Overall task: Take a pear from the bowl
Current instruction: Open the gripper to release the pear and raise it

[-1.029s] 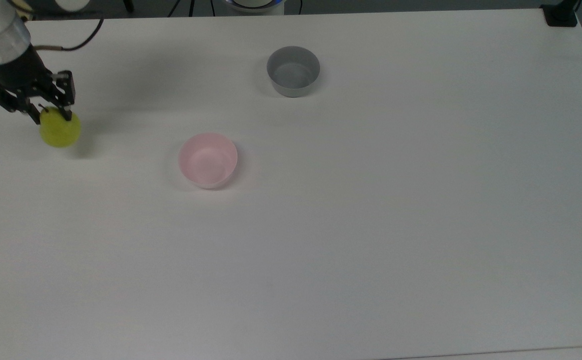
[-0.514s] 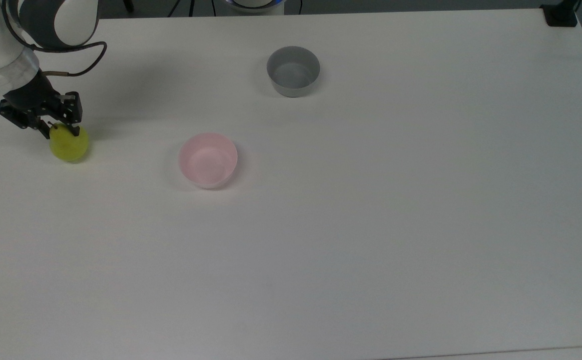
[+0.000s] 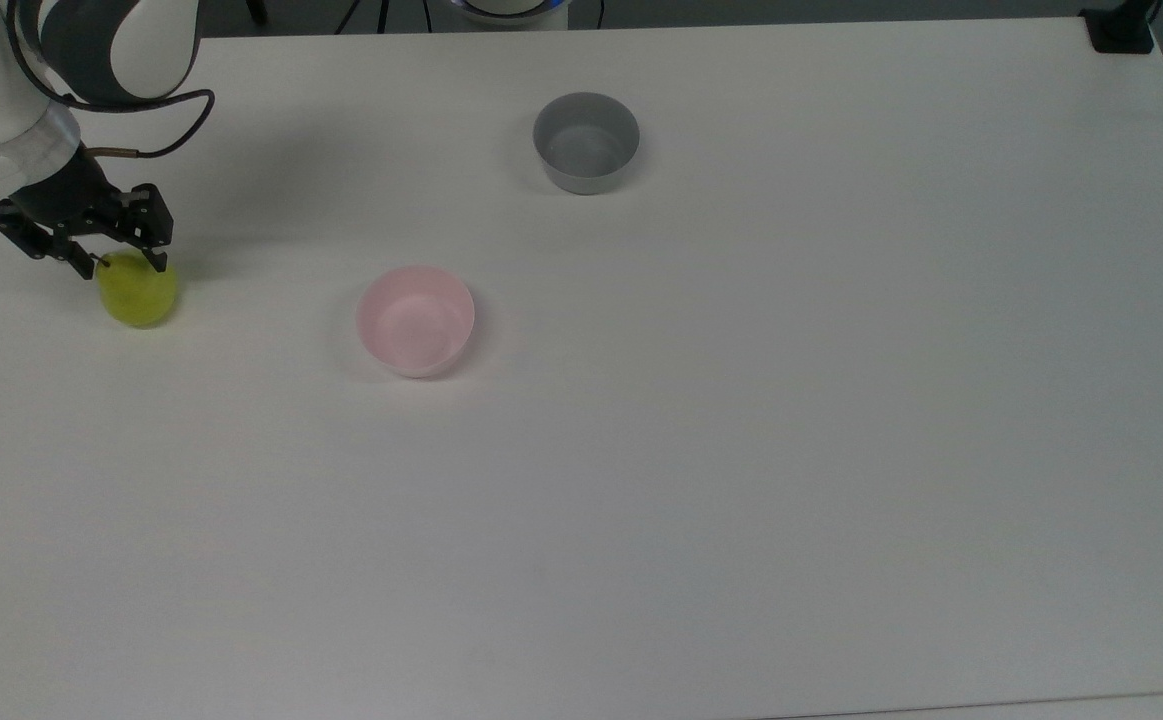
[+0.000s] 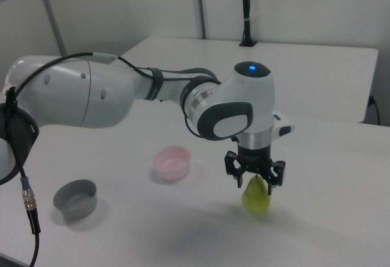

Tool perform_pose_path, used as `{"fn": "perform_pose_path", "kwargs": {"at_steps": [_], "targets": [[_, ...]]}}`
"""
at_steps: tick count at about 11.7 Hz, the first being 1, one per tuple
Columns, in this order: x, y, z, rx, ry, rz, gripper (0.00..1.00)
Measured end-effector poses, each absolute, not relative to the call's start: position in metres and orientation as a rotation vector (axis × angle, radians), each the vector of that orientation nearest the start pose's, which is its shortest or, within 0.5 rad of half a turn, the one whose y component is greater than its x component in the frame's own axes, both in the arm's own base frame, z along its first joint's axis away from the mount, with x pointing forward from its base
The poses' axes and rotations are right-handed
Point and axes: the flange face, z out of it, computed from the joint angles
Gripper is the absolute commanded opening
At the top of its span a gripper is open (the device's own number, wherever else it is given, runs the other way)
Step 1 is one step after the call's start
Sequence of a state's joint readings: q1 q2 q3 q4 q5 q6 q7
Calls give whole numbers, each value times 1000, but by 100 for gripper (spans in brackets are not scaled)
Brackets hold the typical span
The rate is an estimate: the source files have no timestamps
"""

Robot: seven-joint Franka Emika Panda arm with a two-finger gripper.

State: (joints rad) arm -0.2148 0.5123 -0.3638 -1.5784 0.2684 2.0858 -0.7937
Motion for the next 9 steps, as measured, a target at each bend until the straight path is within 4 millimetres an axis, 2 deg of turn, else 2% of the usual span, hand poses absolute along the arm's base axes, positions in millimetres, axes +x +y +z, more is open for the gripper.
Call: {"fn": "perform_pose_path", "kwargs": {"at_steps": [1, 3, 6, 9], "targets": [[603, -335, 366, -3112, -206, -116, 100], [606, -328, 399, -3116, -228, -174, 100], [591, -307, 475, -3094, -274, -203, 100], [569, -262, 544, -3080, -244, -147, 100]]}}
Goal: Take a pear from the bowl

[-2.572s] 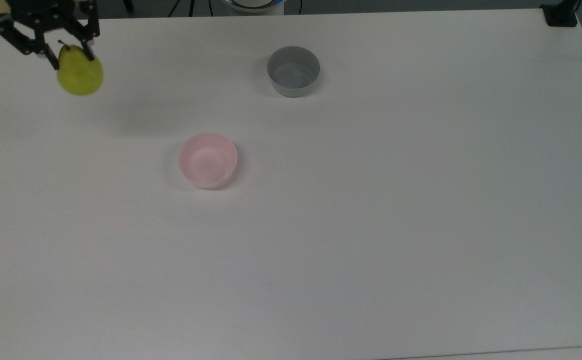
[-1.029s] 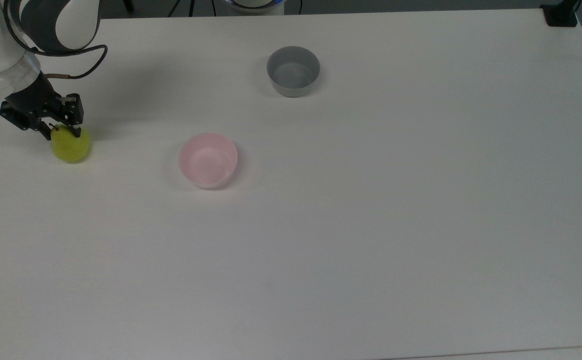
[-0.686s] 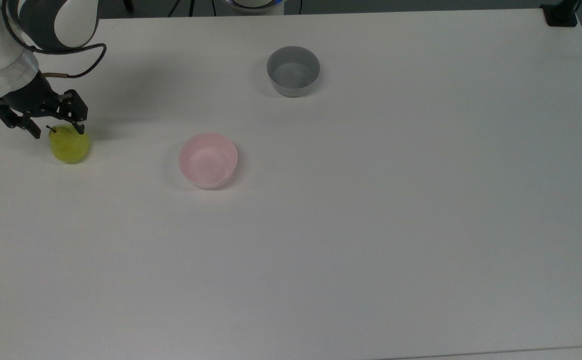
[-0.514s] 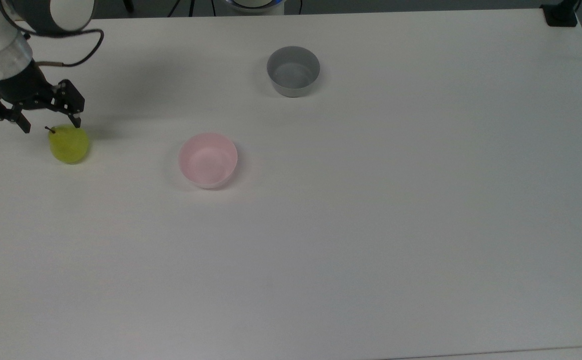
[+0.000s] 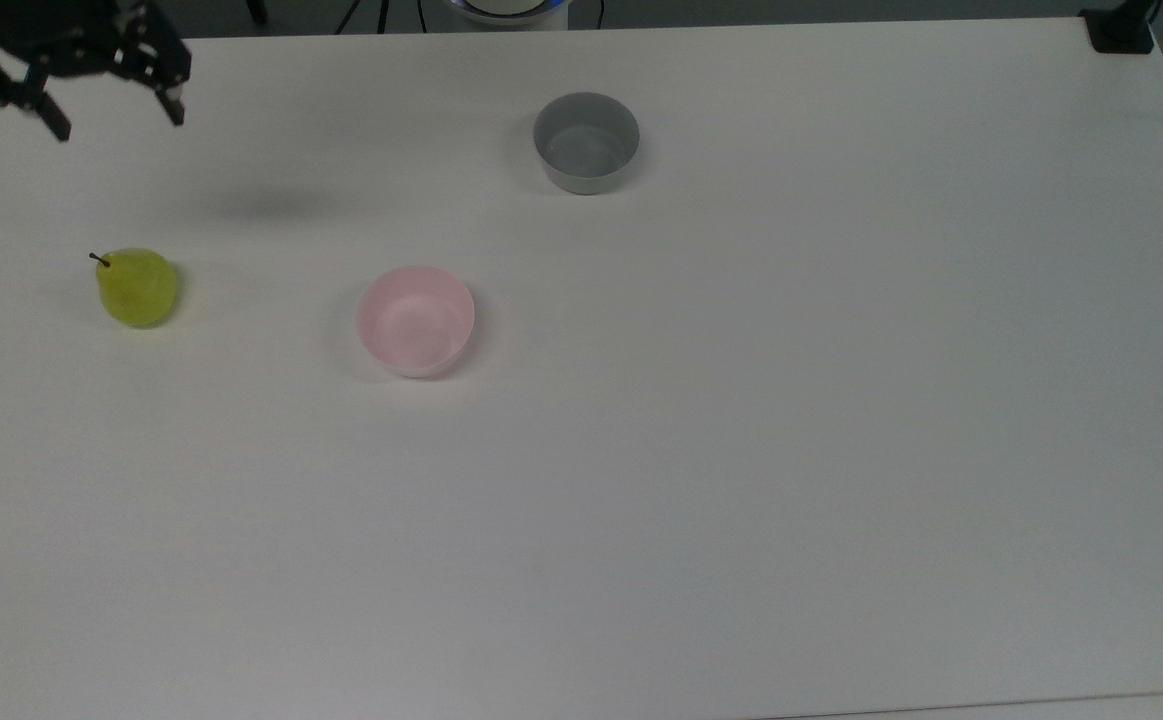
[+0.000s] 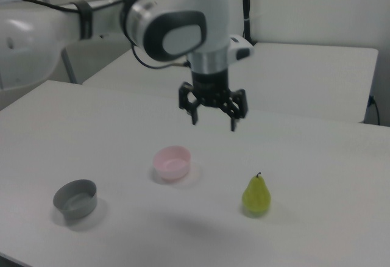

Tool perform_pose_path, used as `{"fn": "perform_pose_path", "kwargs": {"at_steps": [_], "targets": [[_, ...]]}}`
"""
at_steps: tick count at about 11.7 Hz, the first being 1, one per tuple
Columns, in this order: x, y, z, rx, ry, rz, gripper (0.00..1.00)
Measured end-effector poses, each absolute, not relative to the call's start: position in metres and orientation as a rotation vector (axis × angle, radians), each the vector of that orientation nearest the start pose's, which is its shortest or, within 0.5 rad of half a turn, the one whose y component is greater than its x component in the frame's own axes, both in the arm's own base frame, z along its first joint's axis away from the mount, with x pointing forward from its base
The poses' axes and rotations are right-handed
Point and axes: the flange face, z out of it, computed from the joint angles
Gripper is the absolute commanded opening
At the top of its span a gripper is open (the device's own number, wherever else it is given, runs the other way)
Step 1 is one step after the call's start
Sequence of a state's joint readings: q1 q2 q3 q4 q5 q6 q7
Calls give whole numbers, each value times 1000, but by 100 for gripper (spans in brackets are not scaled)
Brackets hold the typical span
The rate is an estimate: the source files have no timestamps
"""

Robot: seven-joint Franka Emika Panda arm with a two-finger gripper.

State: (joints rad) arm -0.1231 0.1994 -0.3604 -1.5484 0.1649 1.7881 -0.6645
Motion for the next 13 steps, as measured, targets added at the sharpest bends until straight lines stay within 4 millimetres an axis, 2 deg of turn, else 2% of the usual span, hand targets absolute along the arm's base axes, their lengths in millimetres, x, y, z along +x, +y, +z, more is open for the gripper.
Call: {"fn": "perform_pose_path", "kwargs": {"at_steps": [4, 6, 8, 9, 11, 13], "targets": [[529, -190, 618, -3011, -89, -53, 100], [523, -149, 639, -2997, -22, -32, 100], [529, -107, 644, -2995, 43, -22, 100], [533, -93, 644, -2998, 31, -21, 100], [544, -76, 642, -3012, -12, -101, 100], [555, -58, 625, -3077, -75, -131, 100]]}}
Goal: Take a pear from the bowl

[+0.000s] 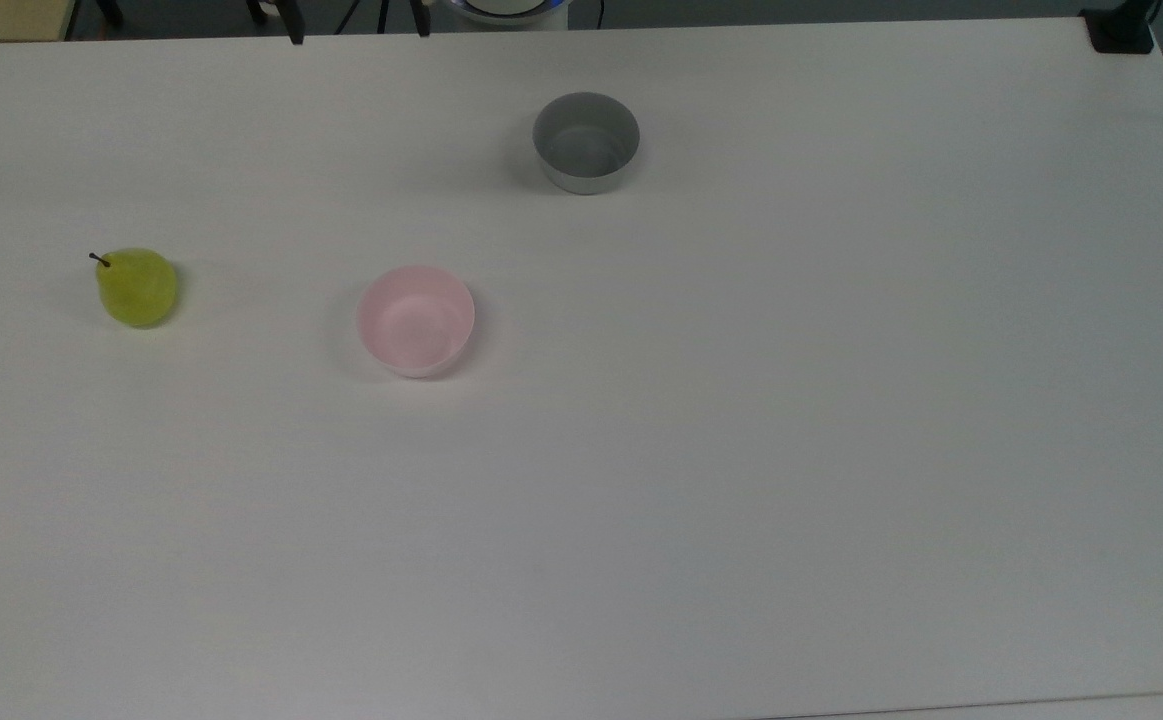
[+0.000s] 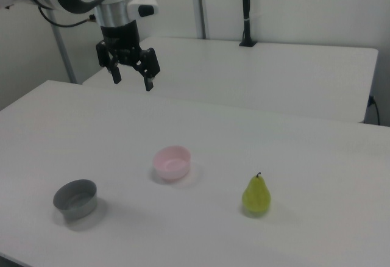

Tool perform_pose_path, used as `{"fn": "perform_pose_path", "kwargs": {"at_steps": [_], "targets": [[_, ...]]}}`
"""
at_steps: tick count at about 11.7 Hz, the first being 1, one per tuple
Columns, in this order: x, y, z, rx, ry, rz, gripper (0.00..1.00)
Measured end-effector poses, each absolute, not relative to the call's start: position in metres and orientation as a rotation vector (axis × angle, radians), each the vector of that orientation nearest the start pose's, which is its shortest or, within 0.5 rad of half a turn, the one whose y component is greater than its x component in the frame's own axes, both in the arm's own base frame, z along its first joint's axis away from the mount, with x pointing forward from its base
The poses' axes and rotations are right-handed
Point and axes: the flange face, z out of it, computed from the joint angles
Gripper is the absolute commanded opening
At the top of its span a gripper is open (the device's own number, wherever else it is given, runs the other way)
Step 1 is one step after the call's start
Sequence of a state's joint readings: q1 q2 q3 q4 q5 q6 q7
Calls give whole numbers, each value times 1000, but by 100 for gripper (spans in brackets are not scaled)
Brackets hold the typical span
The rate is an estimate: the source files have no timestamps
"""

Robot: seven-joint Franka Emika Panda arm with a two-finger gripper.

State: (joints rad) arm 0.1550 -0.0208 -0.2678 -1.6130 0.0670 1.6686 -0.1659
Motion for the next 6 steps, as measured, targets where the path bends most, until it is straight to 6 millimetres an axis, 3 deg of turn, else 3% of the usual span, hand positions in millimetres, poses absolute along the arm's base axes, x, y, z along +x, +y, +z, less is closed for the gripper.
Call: {"fn": "perform_pose_path", "kwargs": {"at_steps": [2, 6], "targets": [[558, -49, 615, -3094, -104, -117, 100], [557, -50, 616, -3094, -100, -120, 100]]}}
